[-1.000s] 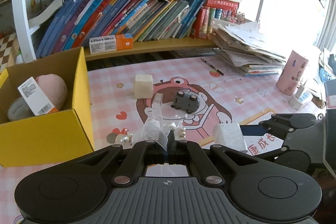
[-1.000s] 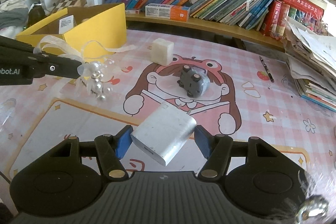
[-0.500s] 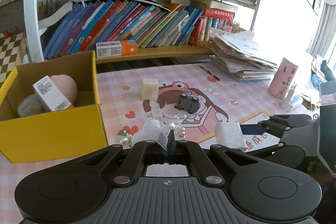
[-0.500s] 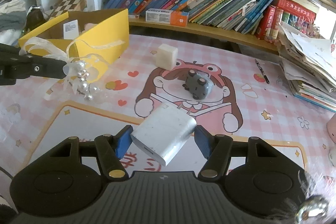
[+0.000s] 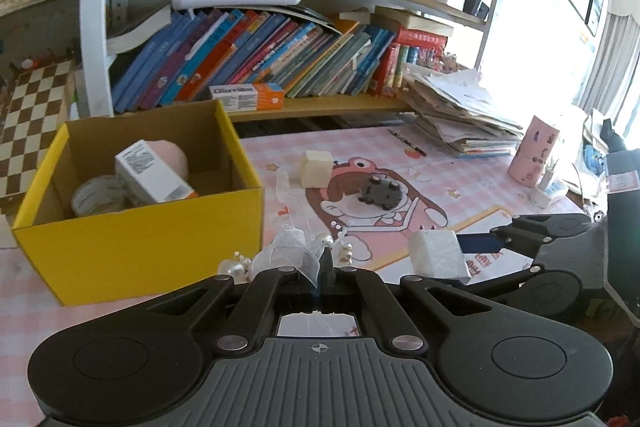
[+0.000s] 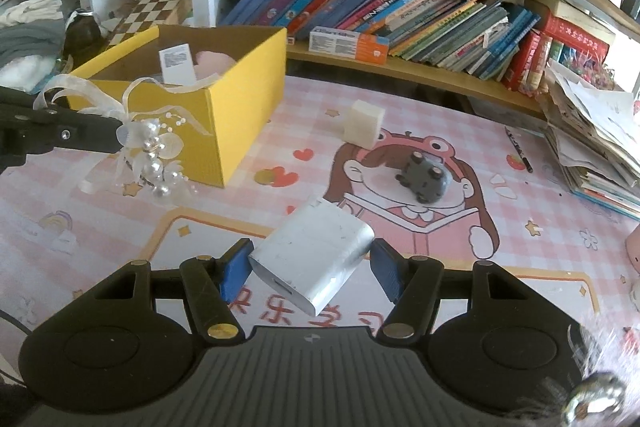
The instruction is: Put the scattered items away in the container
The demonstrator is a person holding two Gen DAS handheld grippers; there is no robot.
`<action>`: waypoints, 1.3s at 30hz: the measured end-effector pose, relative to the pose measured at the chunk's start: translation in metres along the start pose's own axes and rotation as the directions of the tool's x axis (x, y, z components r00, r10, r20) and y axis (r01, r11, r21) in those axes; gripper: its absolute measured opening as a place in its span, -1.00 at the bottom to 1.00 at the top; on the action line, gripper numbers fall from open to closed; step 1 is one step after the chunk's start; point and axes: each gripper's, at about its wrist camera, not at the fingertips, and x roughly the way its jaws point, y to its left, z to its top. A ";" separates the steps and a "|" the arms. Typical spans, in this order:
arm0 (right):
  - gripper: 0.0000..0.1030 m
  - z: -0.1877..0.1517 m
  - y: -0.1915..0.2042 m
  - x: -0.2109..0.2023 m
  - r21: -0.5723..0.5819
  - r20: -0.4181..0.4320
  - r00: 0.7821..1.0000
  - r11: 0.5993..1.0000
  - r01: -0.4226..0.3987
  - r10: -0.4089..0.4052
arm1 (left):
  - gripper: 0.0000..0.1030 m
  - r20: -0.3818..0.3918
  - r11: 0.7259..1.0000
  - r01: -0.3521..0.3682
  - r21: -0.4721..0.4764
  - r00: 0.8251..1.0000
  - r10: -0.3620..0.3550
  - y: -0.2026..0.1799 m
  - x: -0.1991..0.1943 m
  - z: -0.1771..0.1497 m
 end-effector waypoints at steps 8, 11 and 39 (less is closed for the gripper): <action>0.20 0.005 0.026 -0.001 -0.003 0.002 1.000 1.000 0.015 -0.015 | -1.00 0.020 1.000 0.006 -0.017 1.000 -0.005 0.029 -0.018 -0.005; 0.20 0.009 0.036 -0.001 -0.009 0.005 1.000 1.000 0.018 -0.018 | -1.00 0.027 1.000 0.008 -0.021 1.000 -0.007 0.038 -0.023 -0.007; 0.20 0.057 0.093 0.011 -0.053 0.061 0.998 0.998 -0.019 0.022 | -1.00 0.155 0.998 0.014 -0.069 0.988 -0.003 0.116 -0.056 0.013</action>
